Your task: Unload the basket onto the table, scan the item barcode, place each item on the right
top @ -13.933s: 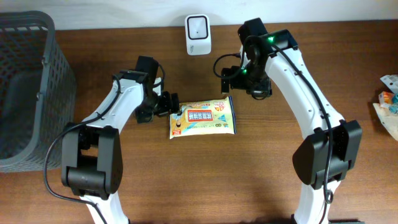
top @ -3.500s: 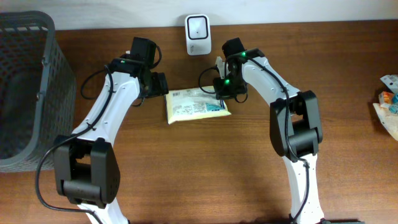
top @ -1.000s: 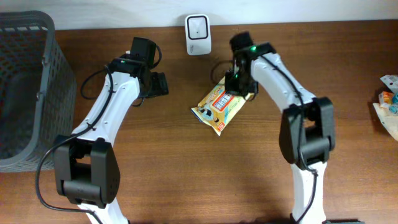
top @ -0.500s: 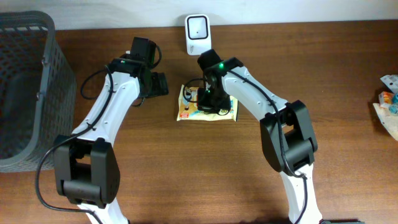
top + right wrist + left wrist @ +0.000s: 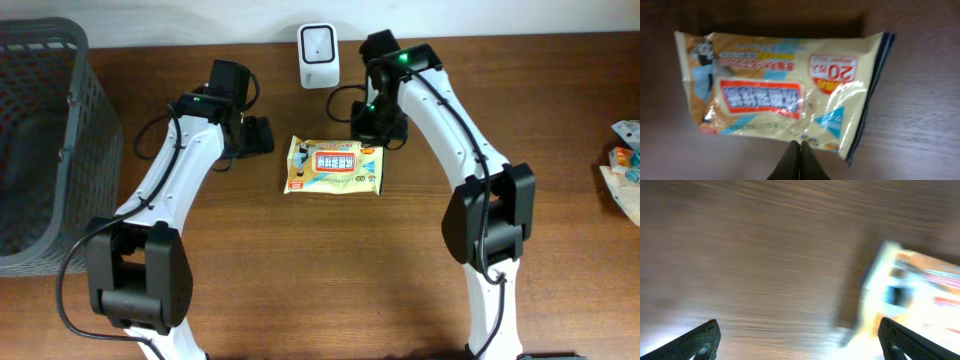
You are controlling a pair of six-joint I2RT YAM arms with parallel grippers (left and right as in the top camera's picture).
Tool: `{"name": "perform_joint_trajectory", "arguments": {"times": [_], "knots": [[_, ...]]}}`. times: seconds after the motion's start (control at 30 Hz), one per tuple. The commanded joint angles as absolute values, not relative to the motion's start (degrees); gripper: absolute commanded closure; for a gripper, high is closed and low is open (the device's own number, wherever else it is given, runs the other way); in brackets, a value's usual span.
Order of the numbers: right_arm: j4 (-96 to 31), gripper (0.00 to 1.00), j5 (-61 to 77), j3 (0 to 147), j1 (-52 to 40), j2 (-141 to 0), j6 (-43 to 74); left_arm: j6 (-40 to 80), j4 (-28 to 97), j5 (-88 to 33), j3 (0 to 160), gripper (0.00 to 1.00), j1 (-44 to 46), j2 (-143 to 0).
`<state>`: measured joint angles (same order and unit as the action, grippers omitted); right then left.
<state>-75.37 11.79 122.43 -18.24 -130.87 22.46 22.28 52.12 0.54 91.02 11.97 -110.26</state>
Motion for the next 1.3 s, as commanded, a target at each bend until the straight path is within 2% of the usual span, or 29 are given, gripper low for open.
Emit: {"name": "perform_joint_trajectory", "arguments": {"times": [0.0,0.03,0.07,0.1,0.13,0.17,0.23,0.27,0.47,0.57,0.67,0.8,1.0,1.17,1.2,1.23,1.27], "knots": [[-73.63,0.96,9.56,118.58,-17.93,-130.89,21.19,21.78,49.65,-20.62,90.89,0.01,13.08,-110.15],[-72.97,0.96,10.0,117.49,-17.43,-130.89,21.21,21.76,49.15,-19.75,90.89,0.01,14.22,-110.39],[-72.53,0.96,10.55,116.71,-16.86,-130.89,21.19,21.74,48.69,-18.85,90.89,0.11,15.11,-110.69],[-72.27,0.96,11.27,116.11,-16.34,-130.89,21.19,21.76,48.01,-17.78,90.89,0.49,16.32,-111.18],[-72.07,0.96,11.97,115.66,-15.94,-130.89,21.17,21.76,47.16,-17.56,90.89,0.64,17.34,-111.72],[-71.85,0.96,13.21,115.11,-15.55,-130.89,21.15,21.76,46.22,-17.56,90.89,0.78,18.35,-112.42],[-71.5,0.96,16.19,114.45,-14.92,-130.89,19.31,21.76,43.53,-15.99,90.89,0.97,20.43,-114.37],[-71.44,0.96,17.3,114.21,-14.83,-130.89,18.06,21.78,42.13,-14.61,90.89,1.0,21.06,-115.7],[-67.77,0.96,18.96,111.15,-15.0,-130.89,17.41,21.8,36.75,-21.54,90.89,1.0,21.23,-122.08],[-64.45,0.96,19.51,106.48,-14.96,-130.89,18.02,21.8,36.49,-21.19,90.89,1.0,21.21,-125.78],[-61.08,0.96,18.9,102.1,-14.96,-130.89,18.04,21.8,36.86,-16.73,90.89,1.0,20.64,-128.53],[-61.08,0.96,9.8,99.66,-14.92,-130.87,18.94,21.8,40.93,-6.04,90.98,1.0,18.9,-128.97],[-66.0,0.96,4.84,105.27,-14.9,-130.32,18.87,21.78,49.04,-0.45,96.51,1.0,14.96,-126.28],[-74.96,0.96,3.95,118.28,-14.9,-130.23,17.98,21.76,53.74,-1.28,102.02,1.0,13.85,-121.8],[-76.16,0.95,3.97,120.36,-14.9,-130.23,17.76,21.76,53.74,-2.52,102.06,1.0,13.98,-120.77],[-76.95,0.89,3.97,121.78,-14.9,-130.23,17.76,21.76,53.93,-3.9,102.06,1.0,14.17,-120.07],[-77.12,0.74,3.97,122.3,-14.92,-130.23,17.76,21.76,54.19,-4.23,102.06,1.0,14.26,-119.92]]}}
